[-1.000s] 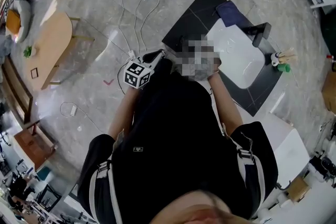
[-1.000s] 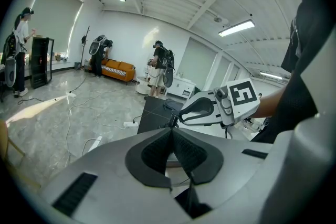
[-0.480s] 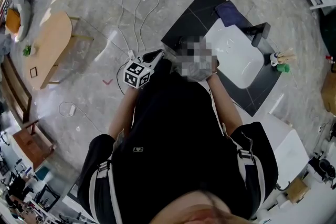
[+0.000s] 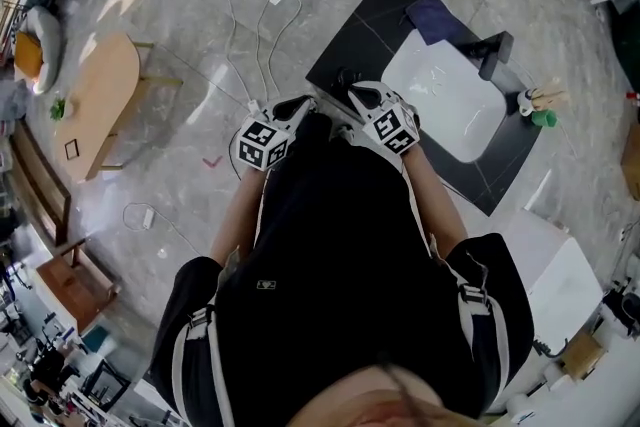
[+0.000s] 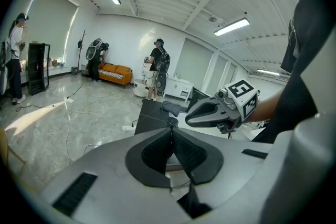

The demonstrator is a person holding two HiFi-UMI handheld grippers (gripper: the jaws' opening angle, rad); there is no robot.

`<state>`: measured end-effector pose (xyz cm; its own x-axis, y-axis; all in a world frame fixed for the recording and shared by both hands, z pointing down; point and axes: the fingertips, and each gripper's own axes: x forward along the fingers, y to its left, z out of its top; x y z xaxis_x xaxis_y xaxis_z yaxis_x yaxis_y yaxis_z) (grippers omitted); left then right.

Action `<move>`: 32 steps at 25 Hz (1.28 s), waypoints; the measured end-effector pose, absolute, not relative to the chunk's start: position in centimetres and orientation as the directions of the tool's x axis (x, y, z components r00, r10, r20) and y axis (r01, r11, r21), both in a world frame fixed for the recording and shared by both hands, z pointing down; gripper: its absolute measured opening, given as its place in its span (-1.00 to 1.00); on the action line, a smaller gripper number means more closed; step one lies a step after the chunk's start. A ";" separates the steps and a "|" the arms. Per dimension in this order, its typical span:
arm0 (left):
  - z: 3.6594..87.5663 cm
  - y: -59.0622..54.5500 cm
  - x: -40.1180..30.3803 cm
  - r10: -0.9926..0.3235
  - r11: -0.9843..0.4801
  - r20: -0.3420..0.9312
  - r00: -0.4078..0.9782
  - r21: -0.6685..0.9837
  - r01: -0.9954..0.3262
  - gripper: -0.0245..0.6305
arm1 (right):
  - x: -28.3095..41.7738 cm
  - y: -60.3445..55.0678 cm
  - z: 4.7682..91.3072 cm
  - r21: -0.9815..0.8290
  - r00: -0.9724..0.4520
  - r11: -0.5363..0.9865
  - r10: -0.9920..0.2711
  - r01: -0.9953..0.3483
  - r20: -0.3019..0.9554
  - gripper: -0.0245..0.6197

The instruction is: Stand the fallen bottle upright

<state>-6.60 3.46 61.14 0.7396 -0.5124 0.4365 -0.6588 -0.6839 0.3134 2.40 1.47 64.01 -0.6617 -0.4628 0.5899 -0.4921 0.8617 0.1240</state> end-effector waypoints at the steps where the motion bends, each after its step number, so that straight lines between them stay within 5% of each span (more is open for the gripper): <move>1: 60.9 3.2 -6.6 -0.514 -0.688 0.434 0.740 0.306 -0.658 -0.87 | 2.9 1.6 63.4 0.083 -0.674 0.849 -0.469 -0.521 0.571 -0.74; 13: 59.5 0.8 -4.9 -0.497 -0.738 0.421 0.758 0.254 -0.625 -0.87 | 11.0 2.6 63.3 -0.098 -0.614 0.677 -0.585 -0.729 0.530 -0.74; 32: 60.1 0.2 -3.7 -0.484 -0.747 0.447 0.752 0.236 -0.622 -0.87 | 11.0 2.6 63.8 -0.025 -0.591 0.706 -0.572 -0.708 0.569 -0.74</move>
